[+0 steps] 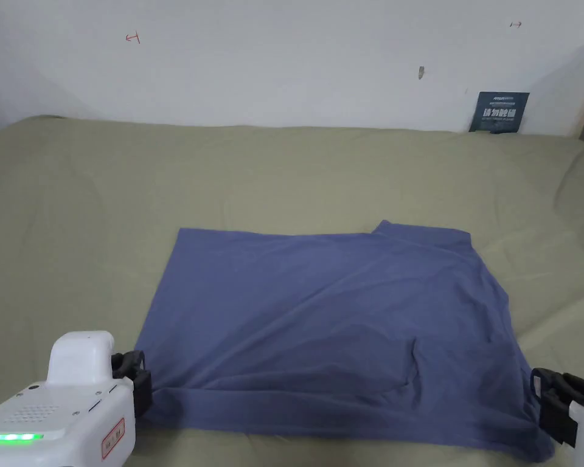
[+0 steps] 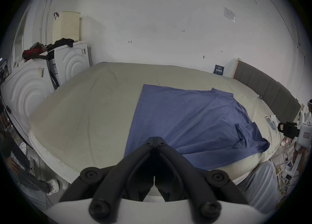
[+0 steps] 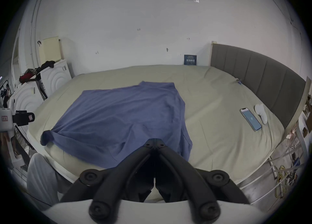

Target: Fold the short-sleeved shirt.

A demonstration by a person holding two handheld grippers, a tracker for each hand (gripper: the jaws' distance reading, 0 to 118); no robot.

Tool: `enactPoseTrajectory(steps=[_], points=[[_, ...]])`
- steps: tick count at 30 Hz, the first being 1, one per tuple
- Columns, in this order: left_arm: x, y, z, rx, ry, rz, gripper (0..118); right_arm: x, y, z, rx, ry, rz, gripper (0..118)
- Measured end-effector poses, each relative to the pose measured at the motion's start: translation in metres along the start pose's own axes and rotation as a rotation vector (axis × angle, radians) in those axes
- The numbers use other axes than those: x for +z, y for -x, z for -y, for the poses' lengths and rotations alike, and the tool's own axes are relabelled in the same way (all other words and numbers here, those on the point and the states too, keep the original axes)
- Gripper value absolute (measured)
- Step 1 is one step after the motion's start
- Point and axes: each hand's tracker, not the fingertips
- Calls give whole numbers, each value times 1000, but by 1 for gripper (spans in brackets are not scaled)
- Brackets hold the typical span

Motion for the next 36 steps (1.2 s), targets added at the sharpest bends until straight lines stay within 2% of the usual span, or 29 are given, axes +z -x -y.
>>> enactPoseTrajectory(steps=[5,8,12,13,14,15,16,17,21,22,23,24,25,26,29,31,32,33,34,35,36], points=[[4,18,4,-2,12,-43,0,9,0,2,-7,-6,8,2],[-1,36,13,13,63,-76,0,12,-5,15,-14,9,10,2],[-18,54,24,36,191,-43,0,12,-8,25,-24,42,9,2],[-24,56,28,49,224,-37,12,8,-7,24,-28,56,10,2],[-31,58,31,49,254,-34,39,6,-8,26,-32,69,9,2],[-37,58,34,53,264,-14,92,7,-9,30,-36,73,13,2],[-45,57,36,56,312,-3,116,7,-11,33,-38,81,11,2],[-54,56,41,60,381,4,118,3,-9,31,-40,94,9,2],[-69,54,46,90,388,-8,118,-4,-17,36,-46,144,5,2],[-71,53,46,98,382,-9,116,-6,-19,37,-50,151,8,2],[-70,53,45,106,359,-9,107,-7,-23,39,-57,167,11,2],[-70,52,42,99,358,-13,75,-8,-27,40,-66,182,10,2],[-72,52,41,102,361,-13,33,-13,-28,40,-78,188,9,2],[-75,54,42,107,364,-6,1,-15,-32,40,-95,197,9,2],[-42,53,14,111,361,10,1,-18,-41,39,-110,219,23,2],[-52,45,28,97,352,9,1,-19,-47,38,-93,234,27,5],[-50,44,26,99,353,11,1,-20,-50,37,-85,251,20,23],[-46,43,22,100,354,14,1,-24,-51,36,-77,291,10,75],[-53,42,29,96,354,12,1,-28,-53,36,-77,326,-10,111],[-53,40,28,84,357,9,1,-32,-54,37,-71,350,-27,118],[-52,38,26,75,359,8,1,-30,-56,39,-65,309,-41,112]])
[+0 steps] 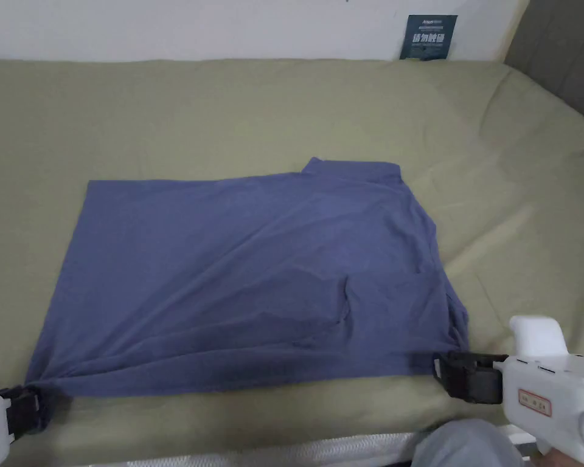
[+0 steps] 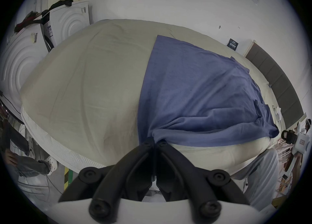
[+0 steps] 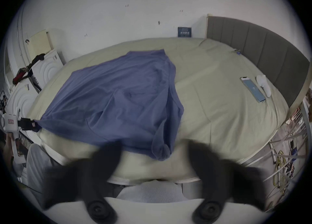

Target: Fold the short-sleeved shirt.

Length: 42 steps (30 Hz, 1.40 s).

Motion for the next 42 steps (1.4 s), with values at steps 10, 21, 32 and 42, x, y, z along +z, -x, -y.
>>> enactPoseTrajectory(steps=[10,21,32,42], points=[[-16,4,-3,13,23,-11,1,-32,-14,-5,3,80,8,6],[-6,7,-27,-36,12,8,1,-2,-20,-22,-28,9,-22,6],[-26,-6,-103,-94,-20,38,1,-25,-16,-104,33,-28,-12,6],[-86,-26,-172,-118,20,39,1,-101,-14,-176,58,42,27,6]])
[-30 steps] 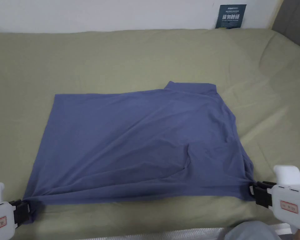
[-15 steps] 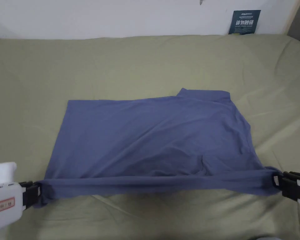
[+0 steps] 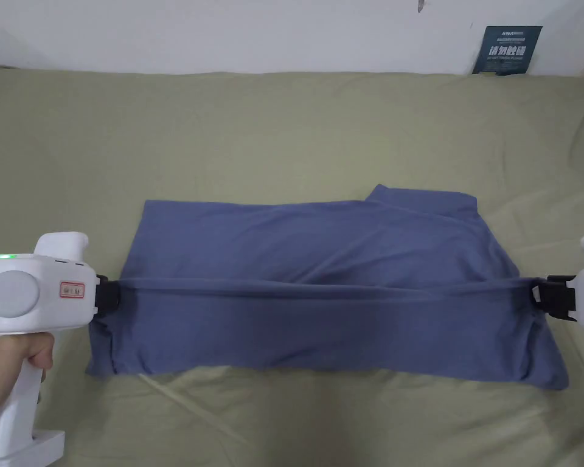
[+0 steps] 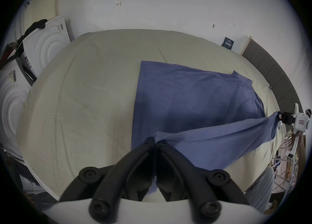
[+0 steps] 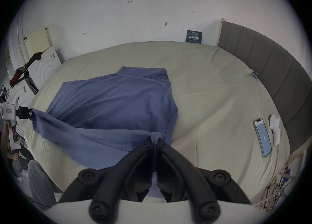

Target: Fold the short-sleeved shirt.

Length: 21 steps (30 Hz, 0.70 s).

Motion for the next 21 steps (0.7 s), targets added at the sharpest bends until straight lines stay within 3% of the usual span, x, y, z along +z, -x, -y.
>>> enactPoseTrajectory(steps=[8,9,10,11,12,13,14,15,17,19,20,21], points=[[-51,-3,-21,-16,80,-27,1,-56,0,-13,20,97,16,8],[-53,-3,-21,-4,76,-20,13,-58,1,-12,16,100,22,33],[-54,-2,-20,12,69,-28,39,-57,1,-11,0,107,26,75],[-53,-2,-18,9,62,-34,79,-58,-2,-9,-20,120,23,111],[-50,-1,-14,7,56,-33,117,-53,-3,-5,-44,106,14,115],[-46,-1,-10,7,49,-35,118,-51,-3,-2,-62,99,10,109],[-34,1,-4,20,25,-42,118,-45,7,-45,-60,66,25,107],[-27,3,0,25,20,-37,118,-33,-4,-10,-73,59,18,109],[-15,5,14,40,-6,-53,118,-18,0,-1,-70,45,18,111],[2,5,32,42,-45,-70,112,0,1,29,-75,25,14,107],[9,4,40,41,-55,-60,102,7,2,39,-78,24,3,95],[16,3,50,54,-75,-57,75,15,7,49,-89,-1,-1,60]])
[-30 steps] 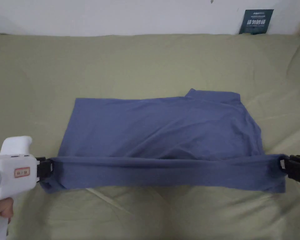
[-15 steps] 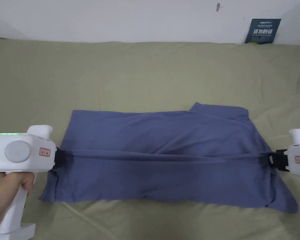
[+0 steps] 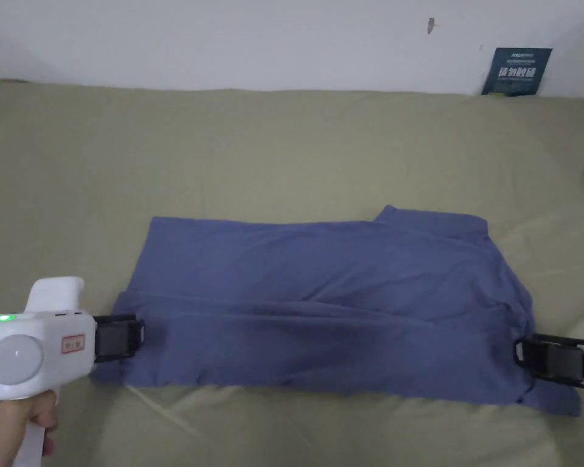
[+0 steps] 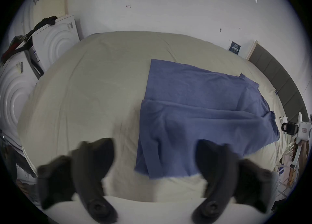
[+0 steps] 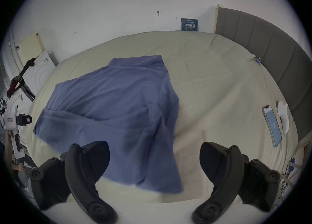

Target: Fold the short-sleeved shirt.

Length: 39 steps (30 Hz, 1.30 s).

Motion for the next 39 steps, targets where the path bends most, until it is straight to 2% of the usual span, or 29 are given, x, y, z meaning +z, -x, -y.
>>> enactPoseTrajectory(steps=[1,2,4,7,12,13,14,15,16,18,23,24,25,26,27,29,30,31,33,34,35,36,38,39], points=[[6,0,7,4,-8,-4,40,7,4,9,-7,-38,3,19],[10,0,14,0,-5,-2,0,11,6,20,3,-54,10,2],[13,-1,27,9,-9,-13,0,19,12,41,5,-76,50,2],[14,9,41,15,9,5,0,31,15,55,-14,-54,7,2],[6,22,34,30,13,-14,0,31,17,65,-2,-35,14,2],[2,25,30,54,15,-8,7,31,16,66,-7,-29,11,2],[-3,25,25,52,28,-10,35,30,13,63,-10,-23,8,2],[-8,21,22,41,60,-16,86,28,13,62,-11,-19,9,2],[-16,19,19,10,103,-22,105,27,13,62,-12,-17,14,2],[-27,15,16,-26,78,-50,107,23,10,58,-6,-10,20,2],[-59,5,10,25,144,-40,104,13,7,52,-1,11,18,2],[-61,3,11,23,156,-34,90,11,7,52,7,13,24,2],[-60,1,11,15,154,-29,66,10,6,51,9,16,24,2],[-58,0,12,9,147,-19,29,8,2,49,8,21,20,2],[-57,-1,12,13,139,-21,4,7,1,48,9,21,20,2],[-57,-2,10,32,132,0,4,4,0,46,17,24,26,2],[-59,-2,9,26,146,-5,4,-2,-11,44,17,21,26,5],[-59,-2,9,23,143,-3,4,-3,-14,42,15,16,22,25],[-49,-8,10,37,153,6,4,-7,-19,36,-15,32,-2,118],[-47,-9,10,42,153,8,4,-12,-22,36,-38,74,-24,115],[-46,-9,8,37,154,7,4,-6,-25,37,-54,-7,-20,111],[-45,-11,9,25,155,4,4,-7,-23,34,-41,31,-54,111],[-44,-14,9,12,160,-1,4,-21,-20,28,-11,79,-19,111],[-45,-15,8,8,163,-5,4,-29,-19,28,5,75,-16,108]])
